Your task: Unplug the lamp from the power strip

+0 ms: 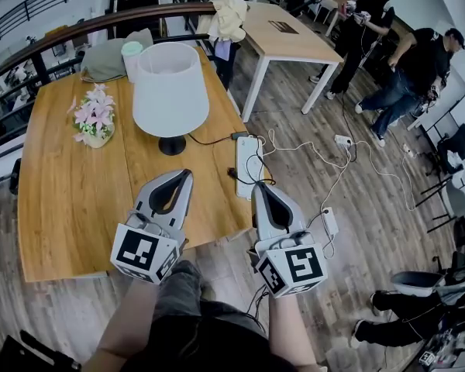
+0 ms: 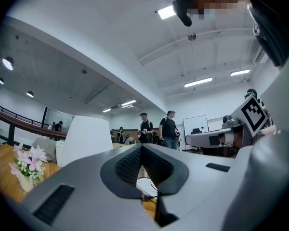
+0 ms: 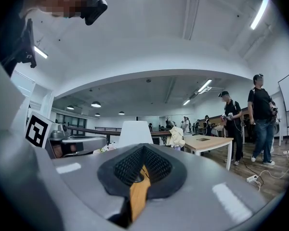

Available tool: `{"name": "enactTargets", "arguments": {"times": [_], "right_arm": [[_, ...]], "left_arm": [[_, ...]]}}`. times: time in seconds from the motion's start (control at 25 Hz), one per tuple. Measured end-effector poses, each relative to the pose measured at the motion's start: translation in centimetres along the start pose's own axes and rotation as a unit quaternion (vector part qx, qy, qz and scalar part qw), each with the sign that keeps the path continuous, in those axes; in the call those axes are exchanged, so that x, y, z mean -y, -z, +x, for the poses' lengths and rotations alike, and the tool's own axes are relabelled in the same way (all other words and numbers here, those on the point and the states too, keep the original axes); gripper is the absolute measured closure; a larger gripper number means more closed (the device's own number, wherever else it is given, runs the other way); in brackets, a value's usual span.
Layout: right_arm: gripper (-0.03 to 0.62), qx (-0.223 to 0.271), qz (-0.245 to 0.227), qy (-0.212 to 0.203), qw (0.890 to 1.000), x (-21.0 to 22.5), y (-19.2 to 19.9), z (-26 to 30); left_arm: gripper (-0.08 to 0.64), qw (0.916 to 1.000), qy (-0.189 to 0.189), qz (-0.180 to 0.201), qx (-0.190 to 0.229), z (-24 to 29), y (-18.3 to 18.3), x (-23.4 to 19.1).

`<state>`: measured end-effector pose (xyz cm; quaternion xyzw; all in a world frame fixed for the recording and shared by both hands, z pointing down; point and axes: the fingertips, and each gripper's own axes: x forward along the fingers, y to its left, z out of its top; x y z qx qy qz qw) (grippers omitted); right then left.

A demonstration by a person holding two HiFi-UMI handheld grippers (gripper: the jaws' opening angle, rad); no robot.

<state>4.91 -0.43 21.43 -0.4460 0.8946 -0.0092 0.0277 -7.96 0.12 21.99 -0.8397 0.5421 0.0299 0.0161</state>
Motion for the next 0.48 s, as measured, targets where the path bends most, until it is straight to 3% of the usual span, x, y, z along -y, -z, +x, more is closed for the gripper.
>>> {"name": "enactTargets", "arguments": {"times": [0.48], "right_arm": [[0.584,-0.002,0.001,-0.014,1.0,-1.2,0.0,-0.8]], "left_arm": [[0.566,1.0,-0.002,0.001,0.004,-1.4,-0.6,0.5]]}}
